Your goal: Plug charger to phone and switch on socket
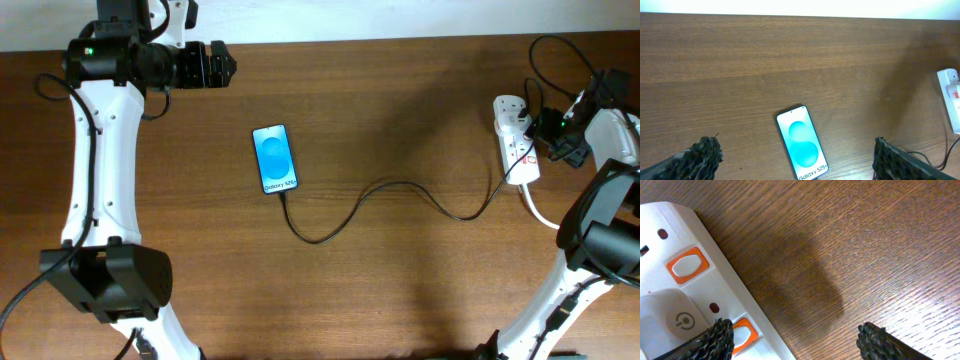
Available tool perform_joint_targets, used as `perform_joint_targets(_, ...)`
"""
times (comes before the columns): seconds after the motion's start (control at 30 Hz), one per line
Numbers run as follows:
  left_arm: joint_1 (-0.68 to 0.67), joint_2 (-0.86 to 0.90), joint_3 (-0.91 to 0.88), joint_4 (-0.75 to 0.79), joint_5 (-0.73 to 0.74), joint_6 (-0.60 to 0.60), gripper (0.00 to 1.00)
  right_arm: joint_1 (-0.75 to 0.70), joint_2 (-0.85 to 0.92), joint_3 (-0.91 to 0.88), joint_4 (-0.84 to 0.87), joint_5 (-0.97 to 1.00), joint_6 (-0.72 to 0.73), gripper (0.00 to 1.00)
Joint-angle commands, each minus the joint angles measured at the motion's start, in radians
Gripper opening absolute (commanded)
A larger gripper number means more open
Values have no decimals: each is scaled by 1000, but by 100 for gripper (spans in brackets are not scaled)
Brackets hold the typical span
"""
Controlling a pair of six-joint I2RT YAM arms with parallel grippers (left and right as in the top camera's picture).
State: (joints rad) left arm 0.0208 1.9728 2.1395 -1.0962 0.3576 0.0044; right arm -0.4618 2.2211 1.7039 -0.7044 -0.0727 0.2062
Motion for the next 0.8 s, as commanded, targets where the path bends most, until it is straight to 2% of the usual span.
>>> perform_joint_targets(0.0,6,-8,10,2,-11,8,99,38,31,1,-40,-32,-6,82)
perform_joint_targets(0.57,6,-8,10,2,-11,8,100,74,84,8,-105,-25,-5,83)
perform_joint_targets(0.7,6,-8,10,2,-11,8,100,24,46,99,-193,-11,20,92)
perform_joint_targets(0.77,6,-8,10,2,-11,8,100,0,14,149,-239,-11,20,93)
